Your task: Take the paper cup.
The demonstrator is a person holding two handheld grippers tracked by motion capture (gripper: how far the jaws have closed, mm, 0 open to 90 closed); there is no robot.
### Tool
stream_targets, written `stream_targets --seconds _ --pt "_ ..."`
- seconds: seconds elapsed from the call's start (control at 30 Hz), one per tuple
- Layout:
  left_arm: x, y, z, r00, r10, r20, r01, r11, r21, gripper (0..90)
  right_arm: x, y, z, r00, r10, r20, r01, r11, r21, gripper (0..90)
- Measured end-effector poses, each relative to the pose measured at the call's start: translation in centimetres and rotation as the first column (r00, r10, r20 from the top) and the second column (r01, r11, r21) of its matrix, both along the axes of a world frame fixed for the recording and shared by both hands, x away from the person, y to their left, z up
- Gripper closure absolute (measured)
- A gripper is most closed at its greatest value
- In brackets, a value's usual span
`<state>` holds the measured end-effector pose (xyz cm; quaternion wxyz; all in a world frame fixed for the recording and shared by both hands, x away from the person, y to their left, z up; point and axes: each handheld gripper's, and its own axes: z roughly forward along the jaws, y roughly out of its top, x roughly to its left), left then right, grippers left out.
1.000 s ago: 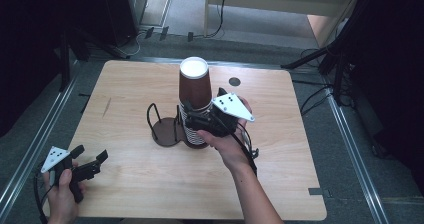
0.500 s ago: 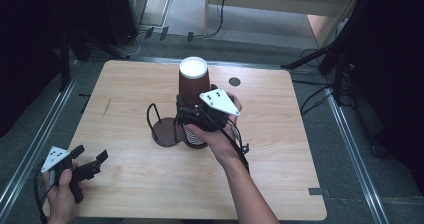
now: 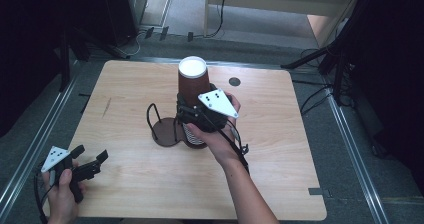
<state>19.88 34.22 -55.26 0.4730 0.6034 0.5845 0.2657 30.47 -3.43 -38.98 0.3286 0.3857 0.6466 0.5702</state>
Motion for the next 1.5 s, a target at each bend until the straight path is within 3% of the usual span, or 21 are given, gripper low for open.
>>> stream_targets --seconds 0.37,0.7,0.93,1.5 --pt "0.0 0.0 0.0 1.0 -0.001 -0.002 0.001 1.0 0.001 7.3 0.0 0.0 0.2 0.9998 0.004 0.021 -0.004 1.0 -0.011 9.3" --pt "0.0 0.0 0.0 1.0 -0.001 -0.002 0.001 1.0 0.0 7.4 -0.1 0.0 0.9 0.9993 0.004 0.037 -0.005 1.0 0.01 11.4" --pt "0.0 0.0 0.0 1.0 -0.001 -0.002 0.001 1.0 0.0 7.3 -0.1 -0.1 1.9 0.9981 0.007 0.062 -0.01 0.999 0.04 12.4" --pt "0.0 0.0 0.0 1.0 -0.001 -0.001 0.001 1.0 -0.002 7.3 -0.2 0.6 4.2 0.9937 -0.005 0.112 0.002 1.0 0.03 12.5"
